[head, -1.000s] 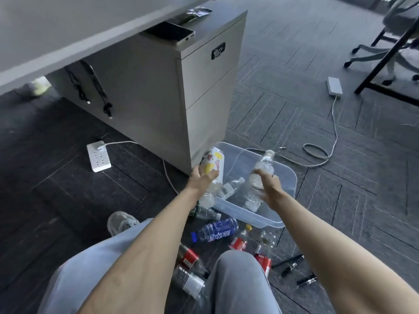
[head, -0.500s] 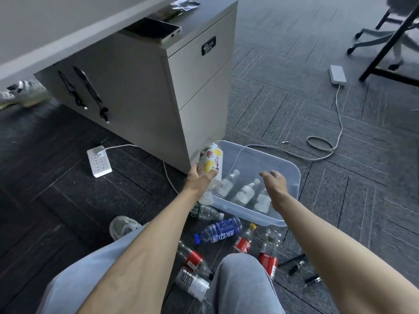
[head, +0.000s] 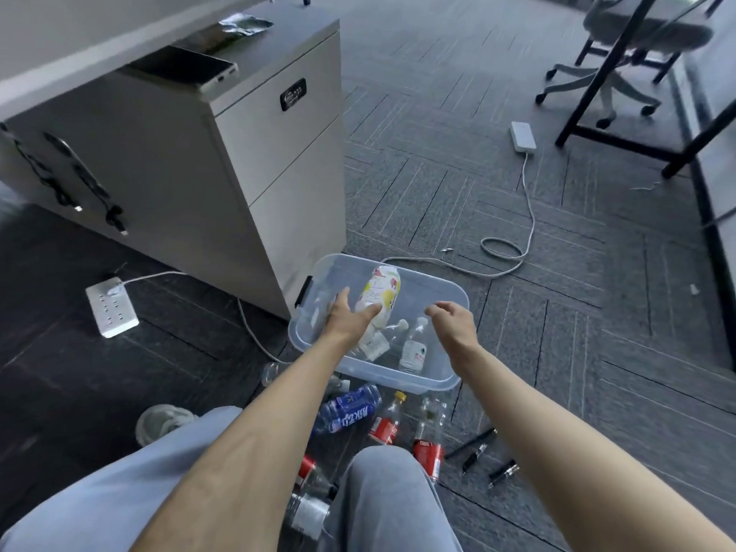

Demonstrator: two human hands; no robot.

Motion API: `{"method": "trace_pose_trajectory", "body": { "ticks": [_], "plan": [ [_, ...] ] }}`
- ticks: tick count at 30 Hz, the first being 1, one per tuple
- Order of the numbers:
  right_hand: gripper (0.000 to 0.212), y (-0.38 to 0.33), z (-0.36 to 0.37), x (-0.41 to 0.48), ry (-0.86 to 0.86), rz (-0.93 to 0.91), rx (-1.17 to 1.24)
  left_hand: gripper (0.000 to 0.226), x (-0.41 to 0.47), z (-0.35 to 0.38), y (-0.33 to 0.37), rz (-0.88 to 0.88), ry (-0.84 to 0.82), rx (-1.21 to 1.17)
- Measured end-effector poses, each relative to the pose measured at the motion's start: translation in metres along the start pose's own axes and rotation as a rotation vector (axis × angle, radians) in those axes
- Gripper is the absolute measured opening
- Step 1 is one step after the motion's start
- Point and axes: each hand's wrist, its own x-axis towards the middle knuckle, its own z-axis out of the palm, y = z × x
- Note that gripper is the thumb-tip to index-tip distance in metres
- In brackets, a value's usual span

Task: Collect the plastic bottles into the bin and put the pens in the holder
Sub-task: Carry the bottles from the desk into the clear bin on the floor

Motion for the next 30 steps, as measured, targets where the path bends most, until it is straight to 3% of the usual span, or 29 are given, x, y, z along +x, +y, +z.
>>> {"method": "trace_pose_trajectory", "body": {
  "ticks": [7, 15, 23, 30],
  "plan": [
    [0.037, -0.003, -0.017, -0.013, 0.03, 0.014, -0.071, 0.065, -0.016, -0.012, -0.002, -0.057, -0.019, 0.201],
    [0.034, -0.076, -0.013, -0.056, -0.049, -0.129, -0.079, 0.051, -0.063, -0.069, 0.046, 0.027, 0.013, 0.336],
    [0.021, -0.157, 0.0, -0.146, -0.149, -0.314, -0.101, 0.05, -0.15, -0.15, 0.095, 0.146, 0.165, 0.345],
    [0.031, -0.232, 0.026, -0.251, -0.247, -0.534, -0.07, 0.042, -0.253, -0.24, 0.115, 0.286, 0.419, 0.303]
  ]
}}
